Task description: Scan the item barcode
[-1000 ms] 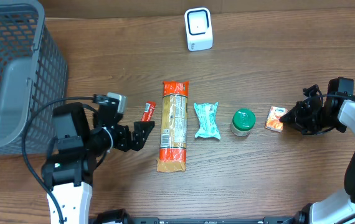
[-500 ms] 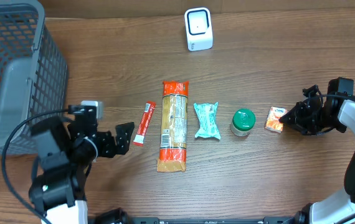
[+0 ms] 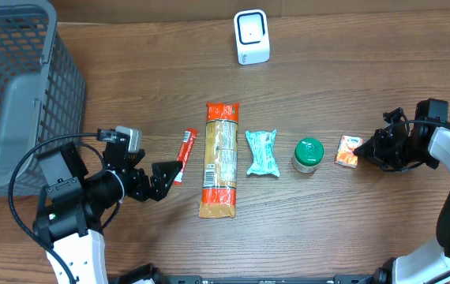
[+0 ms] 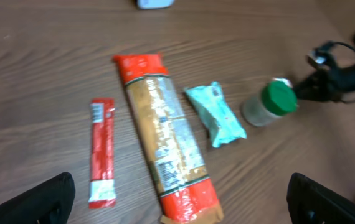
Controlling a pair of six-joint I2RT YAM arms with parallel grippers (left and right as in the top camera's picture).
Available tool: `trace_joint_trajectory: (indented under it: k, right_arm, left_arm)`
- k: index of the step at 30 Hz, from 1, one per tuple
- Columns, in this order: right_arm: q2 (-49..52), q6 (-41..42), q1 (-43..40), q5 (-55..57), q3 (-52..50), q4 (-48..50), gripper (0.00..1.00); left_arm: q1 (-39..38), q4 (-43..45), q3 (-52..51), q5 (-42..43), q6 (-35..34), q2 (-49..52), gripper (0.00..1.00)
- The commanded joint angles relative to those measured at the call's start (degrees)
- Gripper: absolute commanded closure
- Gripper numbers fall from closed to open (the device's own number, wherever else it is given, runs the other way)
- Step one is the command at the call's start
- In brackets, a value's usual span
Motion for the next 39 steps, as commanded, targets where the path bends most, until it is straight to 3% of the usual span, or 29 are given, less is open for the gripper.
trace_joint_trajectory:
  k: [1,9,13,19,28,39]
  right_arm:
    - [-1.75,-0.26,0.0,-1.14,-0.52,0.61,0.96]
    - [-1.75,-0.26,0.0,-0.87,-0.52,0.63,0.96]
    - [-1.75,-0.26,0.0,-0.87,-0.52,0.61,0.95]
    - [-1.75,-0.26,0.0,-0.87,-0.52,0.63,0.95]
    - [-1.75,-0.24,-0.02,-0.9,-0.52,0.61,0.96]
    - [-3.06,-0.28,-4.17,-6.23,0.57,-2.05,0.96]
  left_arm:
    - [0.68,-0.33,0.81,5.29,5.62,-0.33,0.0]
    - [0.68,-1.07,0.81,-6.84,1.16,-0.11,0.0]
    - [0.68,-3.91,0.81,-6.14,1.16,-0.13,0.0]
    - [0.66,-8.9,0.83,0.31,11.23,-1.33,0.0]
    - [0.68,-7.78,0.81,-0.92,11.21,-0.94,0.0]
    - [0.66,-7.78,0.81,-9.01,11.19,-0.26,0.0]
